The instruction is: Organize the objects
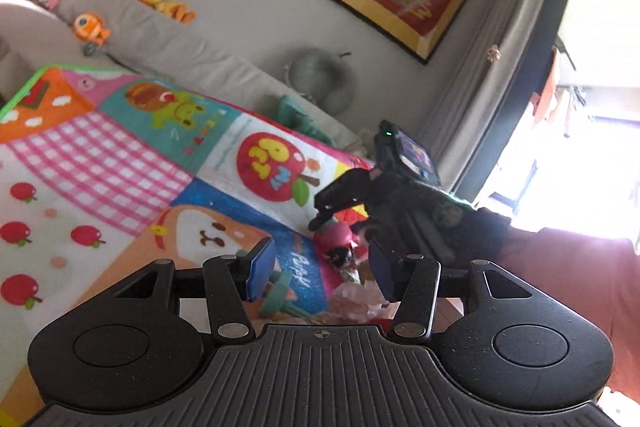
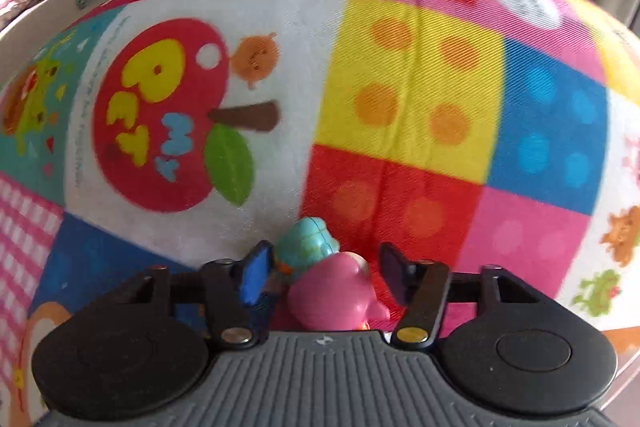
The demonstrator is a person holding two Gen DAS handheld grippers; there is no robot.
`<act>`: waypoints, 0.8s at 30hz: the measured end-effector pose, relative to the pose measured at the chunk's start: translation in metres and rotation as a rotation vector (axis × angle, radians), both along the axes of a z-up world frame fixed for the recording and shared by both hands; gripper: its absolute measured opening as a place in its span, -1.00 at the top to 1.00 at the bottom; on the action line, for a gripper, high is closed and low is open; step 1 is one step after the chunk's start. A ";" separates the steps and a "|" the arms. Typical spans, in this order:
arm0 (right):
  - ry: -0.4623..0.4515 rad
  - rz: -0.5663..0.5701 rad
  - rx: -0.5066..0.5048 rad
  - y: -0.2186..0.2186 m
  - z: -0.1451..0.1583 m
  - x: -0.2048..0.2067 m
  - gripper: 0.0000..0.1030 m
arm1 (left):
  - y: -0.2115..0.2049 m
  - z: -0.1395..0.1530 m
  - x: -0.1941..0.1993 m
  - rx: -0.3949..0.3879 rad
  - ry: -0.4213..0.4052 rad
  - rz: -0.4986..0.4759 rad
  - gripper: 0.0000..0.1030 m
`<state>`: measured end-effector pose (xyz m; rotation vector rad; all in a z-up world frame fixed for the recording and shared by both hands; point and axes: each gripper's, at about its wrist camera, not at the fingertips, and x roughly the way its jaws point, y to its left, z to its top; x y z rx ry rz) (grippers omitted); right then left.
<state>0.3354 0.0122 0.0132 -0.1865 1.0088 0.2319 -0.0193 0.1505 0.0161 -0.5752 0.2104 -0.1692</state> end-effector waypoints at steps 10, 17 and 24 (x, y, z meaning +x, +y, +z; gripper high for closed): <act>0.221 0.133 0.155 -0.026 0.003 -0.109 0.33 | 0.012 -0.004 0.000 -0.042 0.018 0.059 -0.09; 0.064 0.199 0.259 -0.084 0.066 -0.198 0.22 | -0.002 -0.003 0.003 0.044 0.029 0.023 -0.09; -0.147 -0.019 0.240 -0.212 0.089 -0.290 -0.20 | -0.016 0.010 -0.006 0.096 0.009 0.009 -0.09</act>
